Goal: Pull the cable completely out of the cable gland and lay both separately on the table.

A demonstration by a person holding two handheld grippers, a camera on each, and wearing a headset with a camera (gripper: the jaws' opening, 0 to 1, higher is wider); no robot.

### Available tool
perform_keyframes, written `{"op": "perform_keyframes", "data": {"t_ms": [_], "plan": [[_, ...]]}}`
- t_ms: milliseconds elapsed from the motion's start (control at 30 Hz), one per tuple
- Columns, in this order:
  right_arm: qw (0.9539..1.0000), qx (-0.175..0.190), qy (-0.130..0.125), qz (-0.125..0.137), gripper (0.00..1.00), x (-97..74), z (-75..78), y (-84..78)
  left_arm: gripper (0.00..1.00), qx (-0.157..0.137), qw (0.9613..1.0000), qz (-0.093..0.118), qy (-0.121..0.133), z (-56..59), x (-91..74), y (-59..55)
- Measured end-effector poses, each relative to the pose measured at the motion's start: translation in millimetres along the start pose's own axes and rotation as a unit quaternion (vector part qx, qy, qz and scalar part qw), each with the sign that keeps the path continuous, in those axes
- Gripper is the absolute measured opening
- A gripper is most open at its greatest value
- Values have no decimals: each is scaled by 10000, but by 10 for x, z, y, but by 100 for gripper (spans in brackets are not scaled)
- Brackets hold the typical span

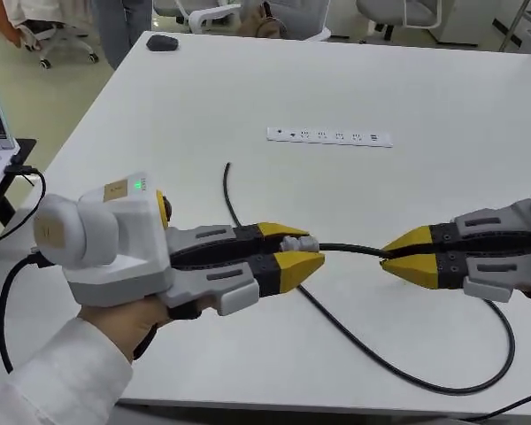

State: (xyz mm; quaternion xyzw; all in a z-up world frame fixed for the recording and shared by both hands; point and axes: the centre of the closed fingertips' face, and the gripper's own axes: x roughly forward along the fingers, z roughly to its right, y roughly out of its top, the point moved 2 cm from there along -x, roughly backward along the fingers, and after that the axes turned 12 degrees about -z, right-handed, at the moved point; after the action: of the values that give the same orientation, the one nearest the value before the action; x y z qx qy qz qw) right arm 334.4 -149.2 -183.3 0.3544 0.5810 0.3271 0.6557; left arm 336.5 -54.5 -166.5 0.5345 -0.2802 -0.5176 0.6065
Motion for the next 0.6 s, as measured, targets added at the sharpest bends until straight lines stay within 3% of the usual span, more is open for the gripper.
{"op": "perform_keyframes", "data": {"t_ms": [600], "plan": [[9998, 164, -52, -93, 4, 28, -9, -87, 18, 14, 10000, -50, -42, 18, 13, -17]]}}
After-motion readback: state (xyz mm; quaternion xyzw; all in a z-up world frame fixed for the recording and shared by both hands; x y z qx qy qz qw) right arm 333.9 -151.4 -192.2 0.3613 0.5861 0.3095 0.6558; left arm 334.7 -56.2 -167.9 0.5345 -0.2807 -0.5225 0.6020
